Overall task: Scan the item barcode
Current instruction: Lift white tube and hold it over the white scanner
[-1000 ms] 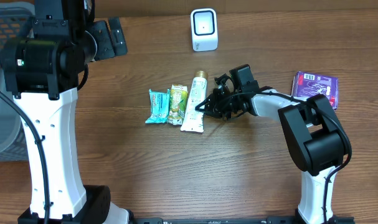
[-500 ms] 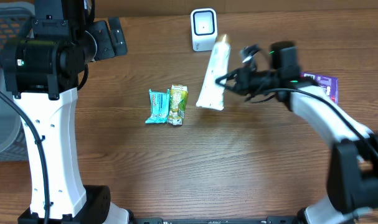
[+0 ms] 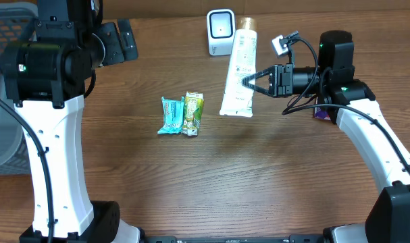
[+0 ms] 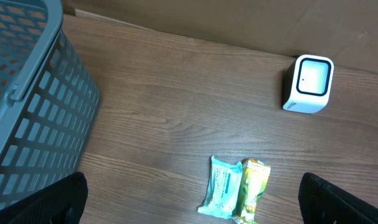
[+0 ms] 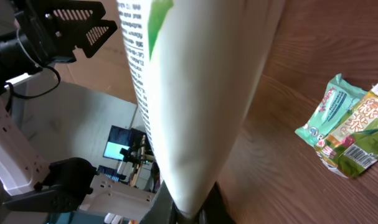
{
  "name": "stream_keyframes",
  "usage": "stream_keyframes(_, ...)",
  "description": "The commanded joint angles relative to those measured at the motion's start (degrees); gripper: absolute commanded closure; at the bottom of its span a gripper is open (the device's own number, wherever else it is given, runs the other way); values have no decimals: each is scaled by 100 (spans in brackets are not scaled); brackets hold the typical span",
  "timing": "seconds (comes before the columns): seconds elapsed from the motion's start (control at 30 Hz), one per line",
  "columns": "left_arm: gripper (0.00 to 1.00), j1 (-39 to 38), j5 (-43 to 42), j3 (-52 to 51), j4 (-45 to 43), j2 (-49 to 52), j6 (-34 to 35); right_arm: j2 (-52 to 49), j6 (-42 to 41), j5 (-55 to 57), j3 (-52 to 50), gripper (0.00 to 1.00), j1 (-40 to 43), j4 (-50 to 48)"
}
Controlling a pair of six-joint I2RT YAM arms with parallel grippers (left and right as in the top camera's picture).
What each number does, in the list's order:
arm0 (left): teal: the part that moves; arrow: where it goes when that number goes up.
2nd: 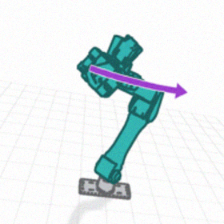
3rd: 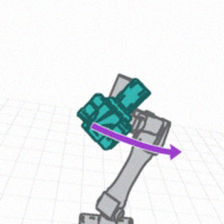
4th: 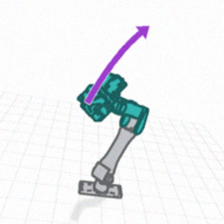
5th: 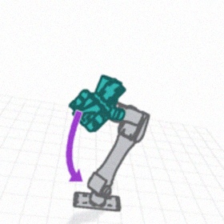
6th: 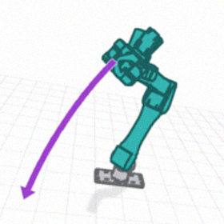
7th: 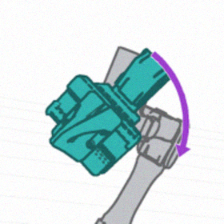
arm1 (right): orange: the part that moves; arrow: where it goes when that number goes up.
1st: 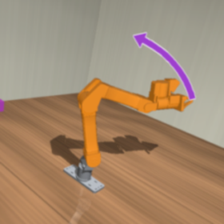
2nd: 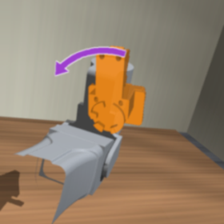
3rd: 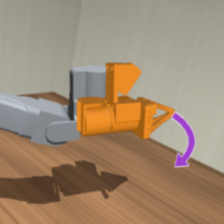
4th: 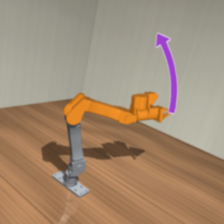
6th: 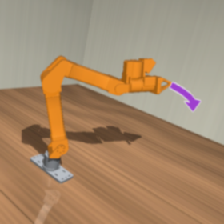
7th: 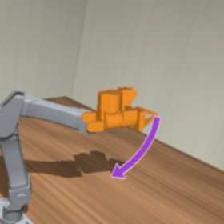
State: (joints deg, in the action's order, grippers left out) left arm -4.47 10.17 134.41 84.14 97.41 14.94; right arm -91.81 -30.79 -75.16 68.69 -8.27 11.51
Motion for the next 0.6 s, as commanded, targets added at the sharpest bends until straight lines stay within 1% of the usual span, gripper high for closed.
stream_keyframes(0.0, 0, -4, 74, 66, -13, 42, 94, 238, 328, 345, 262, 96, 11, 249)
stream_keyframes(0.23, 0, -4, 74, 66, -13, 42, 94, 238, 1351, 1856, 420, 96, 9, 1821)
stream_keyframes(0.3, 0, -4, 74, 66, -13, 42, 94, 238, 1777, 2675, 874, 96, 7, 2638)
stream_keyframes(0.33, 0, -4, 74, 66, -13, 42, 94, 232, 2013, 3237, 1215, 96, -13, 3126)
stream_keyframes(0.43, 0, -4, 74, 66, -13, 42, 94, 173, 2461, 4933, 2291, 97, -186, 4194)
stream_keyframes(0.5, 0, -4, 74, 66, -13, 42, 92, 103, 2614, 6100, 2931, 97, -393, 4533)
stream_keyframes(0.57, 0, -4, 74, 66, -13, 42, 92, 17, 2695, 7200, 3324, 97, -662, 4551)
